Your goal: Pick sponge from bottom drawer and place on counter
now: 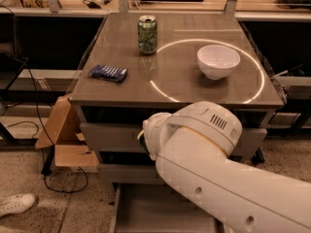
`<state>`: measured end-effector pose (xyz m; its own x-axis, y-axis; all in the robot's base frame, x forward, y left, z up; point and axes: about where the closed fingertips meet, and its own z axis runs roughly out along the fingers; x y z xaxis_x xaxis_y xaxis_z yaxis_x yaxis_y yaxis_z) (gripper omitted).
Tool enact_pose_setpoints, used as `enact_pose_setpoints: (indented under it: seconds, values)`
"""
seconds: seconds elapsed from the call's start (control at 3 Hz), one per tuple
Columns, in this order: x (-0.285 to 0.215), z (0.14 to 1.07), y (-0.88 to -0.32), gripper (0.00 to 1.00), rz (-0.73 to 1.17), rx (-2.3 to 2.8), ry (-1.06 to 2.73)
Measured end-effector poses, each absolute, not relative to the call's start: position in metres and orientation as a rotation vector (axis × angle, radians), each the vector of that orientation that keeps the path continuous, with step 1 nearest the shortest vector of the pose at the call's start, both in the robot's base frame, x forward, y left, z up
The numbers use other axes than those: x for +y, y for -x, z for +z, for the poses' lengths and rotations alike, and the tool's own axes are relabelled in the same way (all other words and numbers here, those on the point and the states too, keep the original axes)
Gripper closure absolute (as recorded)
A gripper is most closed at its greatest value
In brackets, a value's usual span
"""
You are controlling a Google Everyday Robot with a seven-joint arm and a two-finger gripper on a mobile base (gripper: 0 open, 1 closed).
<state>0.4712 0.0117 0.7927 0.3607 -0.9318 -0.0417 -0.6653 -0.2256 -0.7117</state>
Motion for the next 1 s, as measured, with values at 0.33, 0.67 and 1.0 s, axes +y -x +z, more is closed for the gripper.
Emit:
enact_pose_setpoints:
  seconds: [0.33,0.67,1.0]
  values:
    - [0.001,0.833,-0.475,1.0,-0.623,1.358,1.939]
    - [-0.005,0.877,-0.483,1.0,-0.72,1.318,1.907]
    - [-0.004,0.884,-0.485,1.0,-0.732,1.31,1.901]
